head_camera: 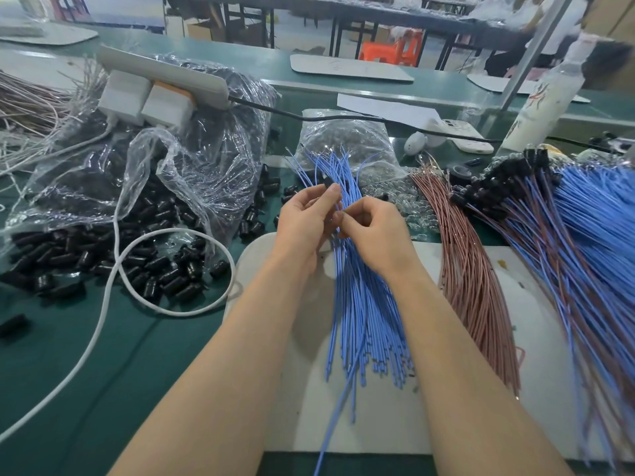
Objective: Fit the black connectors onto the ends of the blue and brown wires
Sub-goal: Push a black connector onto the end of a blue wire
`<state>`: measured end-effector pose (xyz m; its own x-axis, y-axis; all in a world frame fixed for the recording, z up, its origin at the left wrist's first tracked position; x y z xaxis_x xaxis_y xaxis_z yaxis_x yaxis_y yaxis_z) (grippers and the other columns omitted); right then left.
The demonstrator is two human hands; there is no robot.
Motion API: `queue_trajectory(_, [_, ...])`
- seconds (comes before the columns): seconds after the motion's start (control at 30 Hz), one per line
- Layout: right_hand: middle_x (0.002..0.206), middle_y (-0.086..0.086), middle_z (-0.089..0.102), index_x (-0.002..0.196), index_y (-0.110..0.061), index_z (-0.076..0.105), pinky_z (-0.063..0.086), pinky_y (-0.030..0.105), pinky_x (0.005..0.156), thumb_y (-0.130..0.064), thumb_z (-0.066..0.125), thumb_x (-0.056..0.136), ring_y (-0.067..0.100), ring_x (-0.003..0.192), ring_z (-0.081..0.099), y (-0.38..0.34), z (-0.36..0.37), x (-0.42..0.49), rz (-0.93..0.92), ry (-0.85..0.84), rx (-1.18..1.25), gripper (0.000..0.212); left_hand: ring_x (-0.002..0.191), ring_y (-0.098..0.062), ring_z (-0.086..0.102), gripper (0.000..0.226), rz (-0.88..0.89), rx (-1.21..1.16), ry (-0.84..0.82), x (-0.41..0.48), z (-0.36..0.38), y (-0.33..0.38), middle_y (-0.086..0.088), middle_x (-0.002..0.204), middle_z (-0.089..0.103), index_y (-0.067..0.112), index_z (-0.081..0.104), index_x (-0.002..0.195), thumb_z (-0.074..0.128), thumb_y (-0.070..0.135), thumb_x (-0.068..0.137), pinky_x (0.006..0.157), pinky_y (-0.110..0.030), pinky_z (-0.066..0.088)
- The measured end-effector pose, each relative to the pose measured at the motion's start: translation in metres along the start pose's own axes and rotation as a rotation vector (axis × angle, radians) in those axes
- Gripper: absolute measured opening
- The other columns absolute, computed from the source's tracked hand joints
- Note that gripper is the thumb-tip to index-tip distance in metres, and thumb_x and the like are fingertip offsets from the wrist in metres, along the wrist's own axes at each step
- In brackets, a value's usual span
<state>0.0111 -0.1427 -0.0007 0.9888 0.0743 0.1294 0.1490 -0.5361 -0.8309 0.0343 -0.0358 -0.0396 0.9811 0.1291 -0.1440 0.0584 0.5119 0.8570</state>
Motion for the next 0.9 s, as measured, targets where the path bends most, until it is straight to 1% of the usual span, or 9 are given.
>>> queue_trajectory(0.07, [0.089, 0.005, 0.055, 0.104, 0.002, 0.063, 0.036, 0.010, 0.060, -0.017, 0.057, 0.094, 0.003, 0.066, 0.041, -0.001, 0.000, 0.000, -0.008, -0.023, -0.011, 0.023, 0.055, -0.012, 0.054, 0.011, 0.009, -0.004, 0.011, -0.001, 0.000, 0.002, -0.002, 0.068, 0.060, 0.007, 0.058, 0.095, 0.064, 0.013, 0.089, 0.050, -0.018, 0.050])
queue_trajectory(0.17, [0.085, 0.005, 0.057, 0.100, 0.003, 0.065, 0.035, 0.009, 0.058, -0.017, 0.057, 0.094, 0.009, 0.069, 0.046, -0.002, 0.003, -0.001, -0.022, -0.074, -0.054, 0.023, 0.056, -0.009, 0.055, 0.005, 0.030, -0.044, 0.051, 0.000, -0.003, 0.004, 0.001, 0.066, 0.061, 0.010, 0.059, 0.086, 0.062, 0.011, 0.090, 0.049, -0.019, 0.048])
queue_trajectory(0.33, [0.079, 0.004, 0.059, 0.098, 0.002, 0.065, 0.037, 0.011, 0.057, -0.019, 0.057, 0.094, 0.005, 0.060, 0.047, -0.004, 0.009, -0.001, -0.020, -0.157, -0.039, 0.024, 0.058, -0.007, 0.052, 0.009, 0.102, -0.012, 0.105, 0.003, -0.007, 0.006, 0.009, 0.053, 0.061, 0.011, 0.058, 0.082, 0.064, 0.010, 0.089, 0.056, -0.019, 0.046])
queue_trajectory(0.43, [0.080, 0.005, 0.059, 0.099, 0.002, 0.065, 0.037, 0.012, 0.058, -0.019, 0.057, 0.094, 0.006, 0.061, 0.047, -0.004, 0.011, 0.000, -0.015, -0.178, -0.044, 0.023, 0.060, -0.007, 0.056, 0.011, 0.075, -0.034, 0.108, 0.003, -0.008, 0.005, 0.007, 0.058, 0.062, 0.012, 0.060, 0.079, 0.066, 0.010, 0.088, 0.058, -0.018, 0.048])
queue_trajectory(0.5, [0.081, 0.005, 0.059, 0.100, 0.002, 0.065, 0.038, 0.013, 0.058, -0.018, 0.057, 0.093, 0.006, 0.061, 0.047, -0.003, 0.011, 0.001, 0.001, -0.178, -0.039, 0.023, 0.061, -0.006, 0.059, 0.009, 0.026, -0.081, 0.093, 0.003, -0.008, 0.005, 0.003, 0.064, 0.062, 0.011, 0.060, 0.080, 0.065, 0.010, 0.088, 0.057, -0.018, 0.049])
queue_trajectory(0.6, [0.081, 0.005, 0.059, 0.099, 0.002, 0.065, 0.039, 0.014, 0.058, -0.019, 0.057, 0.093, 0.006, 0.061, 0.048, 0.000, 0.010, 0.002, 0.026, -0.150, -0.019, 0.023, 0.059, -0.006, 0.061, 0.009, -0.043, -0.149, 0.061, 0.003, -0.007, 0.006, 0.003, 0.063, 0.064, 0.011, 0.061, 0.081, 0.061, 0.012, 0.090, 0.054, -0.018, 0.049])
queue_trajectory(0.7, [0.080, 0.004, 0.060, 0.098, 0.001, 0.066, 0.040, 0.014, 0.058, -0.018, 0.057, 0.093, 0.007, 0.062, 0.049, 0.003, 0.008, 0.003, 0.045, -0.120, -0.003, 0.022, 0.056, -0.004, 0.062, 0.012, -0.084, -0.187, 0.051, 0.002, -0.007, 0.007, 0.003, 0.065, 0.066, 0.012, 0.062, 0.084, 0.056, 0.017, 0.093, 0.054, -0.018, 0.050])
queue_trajectory(0.8, [0.080, 0.004, 0.060, 0.097, 0.001, 0.066, 0.039, 0.014, 0.058, -0.017, 0.057, 0.092, 0.006, 0.061, 0.049, 0.005, 0.008, 0.004, 0.054, -0.103, -0.009, 0.020, 0.057, -0.003, 0.062, 0.011, -0.088, -0.136, 0.037, 0.001, -0.006, 0.007, 0.005, 0.065, 0.067, 0.013, 0.063, 0.084, 0.057, 0.017, 0.092, 0.057, -0.018, 0.050])
queue_trajectory(0.9, [0.081, 0.003, 0.060, 0.099, 0.000, 0.066, 0.038, 0.012, 0.058, -0.018, 0.058, 0.092, 0.004, 0.061, 0.047, 0.007, 0.008, 0.006, 0.062, -0.087, 0.016, 0.021, 0.062, -0.006, 0.060, 0.007, -0.024, -0.049, 0.003, 0.003, -0.005, 0.006, 0.003, 0.069, 0.066, 0.011, 0.062, 0.087, 0.058, 0.012, 0.092, 0.059, -0.019, 0.050])
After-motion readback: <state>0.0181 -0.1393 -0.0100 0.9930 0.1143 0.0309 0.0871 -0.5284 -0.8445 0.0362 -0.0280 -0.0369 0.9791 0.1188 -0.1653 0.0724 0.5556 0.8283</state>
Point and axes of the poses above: each hand's wrist, its own x-axis towards the middle knuckle, its own z-axis out of the palm, y = z × x, the point moved 4 cm from there along x, towards the middle knuckle
